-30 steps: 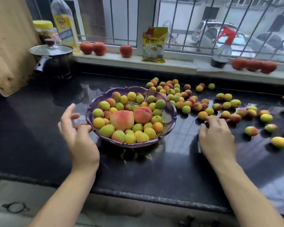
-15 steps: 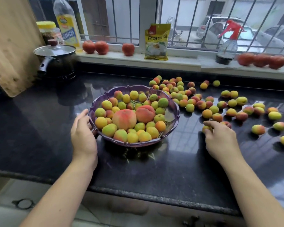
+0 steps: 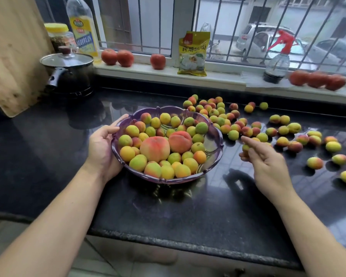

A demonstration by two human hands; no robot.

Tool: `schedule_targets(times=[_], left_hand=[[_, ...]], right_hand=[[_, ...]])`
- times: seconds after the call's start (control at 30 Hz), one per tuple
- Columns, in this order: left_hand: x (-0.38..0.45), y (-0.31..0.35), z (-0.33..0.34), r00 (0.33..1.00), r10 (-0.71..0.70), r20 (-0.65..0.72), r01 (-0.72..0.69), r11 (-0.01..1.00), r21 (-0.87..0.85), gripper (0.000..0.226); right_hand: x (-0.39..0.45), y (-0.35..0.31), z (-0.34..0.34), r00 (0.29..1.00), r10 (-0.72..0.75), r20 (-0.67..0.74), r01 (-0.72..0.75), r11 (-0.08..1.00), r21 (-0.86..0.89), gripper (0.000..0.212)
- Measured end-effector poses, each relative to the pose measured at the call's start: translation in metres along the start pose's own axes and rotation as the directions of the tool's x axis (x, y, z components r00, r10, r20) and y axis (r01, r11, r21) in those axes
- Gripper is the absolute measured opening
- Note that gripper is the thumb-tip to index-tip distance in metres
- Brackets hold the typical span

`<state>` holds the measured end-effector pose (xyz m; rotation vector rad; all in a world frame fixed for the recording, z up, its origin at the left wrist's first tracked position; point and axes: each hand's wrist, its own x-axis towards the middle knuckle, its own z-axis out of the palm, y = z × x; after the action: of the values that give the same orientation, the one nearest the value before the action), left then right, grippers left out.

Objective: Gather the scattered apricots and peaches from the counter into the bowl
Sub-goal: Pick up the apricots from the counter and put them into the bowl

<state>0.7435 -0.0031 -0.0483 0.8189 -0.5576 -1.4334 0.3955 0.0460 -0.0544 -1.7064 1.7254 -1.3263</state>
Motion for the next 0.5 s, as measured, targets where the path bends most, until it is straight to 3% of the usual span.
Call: schedule_targets(times=[0.1,0.2,0.33,0.5], left_hand=[[0.003,-0.001,-0.003,0.999,-0.034,0.004,0.034,0.999,-0.010,0.051],[0.006,-0.001,-0.003,0.999,-0.035,0.030,0.035,0.999,-0.008,0.045],[0.007,-0.001,-0.004,0.997,-0.037,0.063,0.039,0.999,-0.029,0.040],[0.008,-0.001,-0.006,0.999,-0.034,0.038,0.035,0.999,-0.037,0.047]], right_hand=[[0.015,-0.034,-0.009,0.992,-0.129,0.003,0.129,0.992,0.015,0.046],[0.038,-0.077,-0.002,0.945,-0.230,0.234,0.276,0.942,-0.190,0.044],[0.065,-0.093,0.027,0.835,-0.225,0.501,0.485,0.730,-0.481,0.031],[0.073,-0.085,0.034,0.775,-0.219,0.592,0.593,0.575,-0.564,0.024]])
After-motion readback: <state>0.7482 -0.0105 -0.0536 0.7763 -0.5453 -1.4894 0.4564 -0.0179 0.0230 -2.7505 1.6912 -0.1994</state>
